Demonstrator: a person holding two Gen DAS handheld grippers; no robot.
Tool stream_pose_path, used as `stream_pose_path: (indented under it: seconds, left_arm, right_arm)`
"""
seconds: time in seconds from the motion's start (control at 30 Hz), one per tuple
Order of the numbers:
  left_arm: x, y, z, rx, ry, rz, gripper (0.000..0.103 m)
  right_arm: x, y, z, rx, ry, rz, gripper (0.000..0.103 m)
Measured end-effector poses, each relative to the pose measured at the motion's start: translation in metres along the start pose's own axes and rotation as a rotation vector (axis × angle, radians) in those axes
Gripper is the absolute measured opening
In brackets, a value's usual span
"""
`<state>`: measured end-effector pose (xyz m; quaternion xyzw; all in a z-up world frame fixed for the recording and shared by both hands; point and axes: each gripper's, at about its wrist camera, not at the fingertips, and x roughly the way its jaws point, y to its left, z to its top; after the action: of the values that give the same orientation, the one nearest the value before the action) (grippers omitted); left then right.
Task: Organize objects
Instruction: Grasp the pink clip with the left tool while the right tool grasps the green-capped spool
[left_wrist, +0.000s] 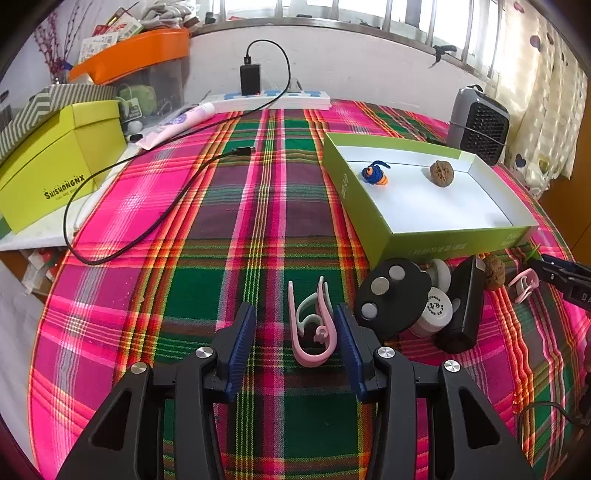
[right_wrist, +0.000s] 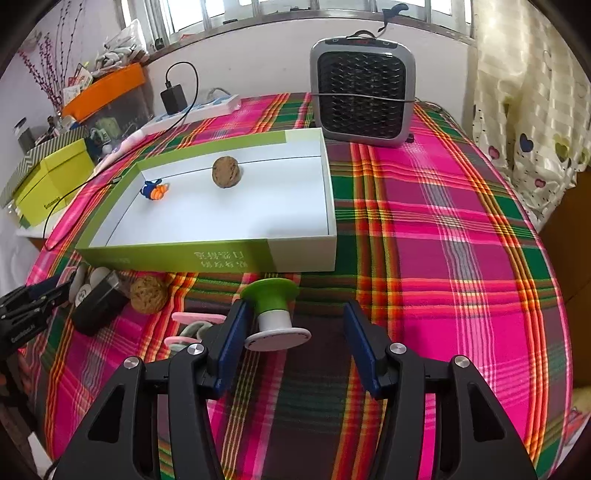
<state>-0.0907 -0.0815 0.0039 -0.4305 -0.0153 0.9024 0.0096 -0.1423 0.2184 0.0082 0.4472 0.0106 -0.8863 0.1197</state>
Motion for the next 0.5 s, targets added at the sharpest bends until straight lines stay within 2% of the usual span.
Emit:
stream_pose_path:
  seconds: [0.27,0.33,0.5]
  left_arm:
    - [0.0010,-0.0026,0.0016,0.003,-0.004,0.019,0.042]
    - [0.0016,-0.0031,0.0018,0.006,-0.003,0.022,0.042]
    - [0.0017,-0.0034,0.0017,0.006,-0.003,0.023,0.042]
  right_arm:
    - [0.0032,0.0016,0.0020,-0.025,-0.005,-0.015,0.046]
    - [0.0030,0.0021,0.0024,-0.028,-0.008,-0.022,0.036]
    - [0.0026,0.0018,0.0019,-0.030,-0.015,-0.023,0.035]
